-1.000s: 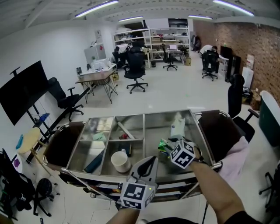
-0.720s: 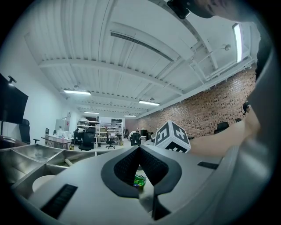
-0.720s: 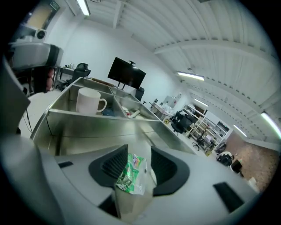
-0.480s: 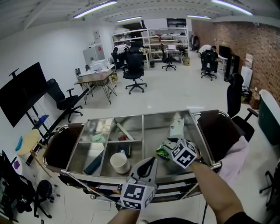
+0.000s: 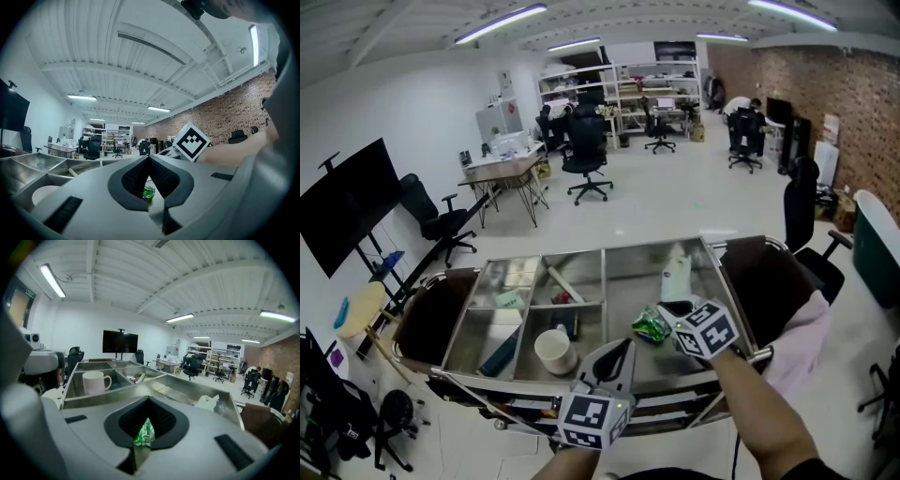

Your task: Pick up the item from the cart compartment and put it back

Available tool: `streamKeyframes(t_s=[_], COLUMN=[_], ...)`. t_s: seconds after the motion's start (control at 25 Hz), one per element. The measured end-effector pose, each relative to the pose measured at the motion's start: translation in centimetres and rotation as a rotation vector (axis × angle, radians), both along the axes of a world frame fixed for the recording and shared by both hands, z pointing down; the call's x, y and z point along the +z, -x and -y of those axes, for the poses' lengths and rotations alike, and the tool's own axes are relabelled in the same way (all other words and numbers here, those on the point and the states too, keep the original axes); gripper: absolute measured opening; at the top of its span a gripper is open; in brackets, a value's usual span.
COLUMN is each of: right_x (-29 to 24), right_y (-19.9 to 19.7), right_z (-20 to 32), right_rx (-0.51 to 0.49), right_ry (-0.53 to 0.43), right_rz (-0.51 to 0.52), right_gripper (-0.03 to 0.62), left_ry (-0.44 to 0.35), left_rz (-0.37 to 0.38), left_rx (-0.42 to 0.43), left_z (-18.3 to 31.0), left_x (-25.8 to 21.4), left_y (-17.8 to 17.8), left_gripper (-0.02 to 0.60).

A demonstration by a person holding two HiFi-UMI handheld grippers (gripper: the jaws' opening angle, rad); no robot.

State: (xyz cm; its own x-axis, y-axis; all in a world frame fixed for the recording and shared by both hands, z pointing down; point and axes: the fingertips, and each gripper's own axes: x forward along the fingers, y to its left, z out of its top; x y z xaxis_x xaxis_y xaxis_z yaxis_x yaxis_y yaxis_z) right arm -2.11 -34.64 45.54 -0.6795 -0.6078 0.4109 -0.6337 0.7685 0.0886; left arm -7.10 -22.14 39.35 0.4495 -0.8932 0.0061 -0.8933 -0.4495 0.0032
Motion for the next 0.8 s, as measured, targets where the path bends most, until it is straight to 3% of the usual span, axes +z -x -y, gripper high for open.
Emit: streamKeyframes(t_s=[0.4, 0.8], right_x=[-5.0, -7.6], right_y=[-3.4, -7.0], right_z=[-4.7, -8.8], right_rx=[0.059, 0.104], right_ry=[-0.025, -0.066], right_rz=[0.318, 0.462], right_gripper=[0.020, 0.020], left_ry=[0.014, 0.004], left_rz=[-0.021, -0.016], left_rx=[0.022, 0.028], left_z=[0.0, -0.4], left_x=[0.0, -0.2], left_y=[-1.1, -1.5], left_gripper=[0.000, 0.000])
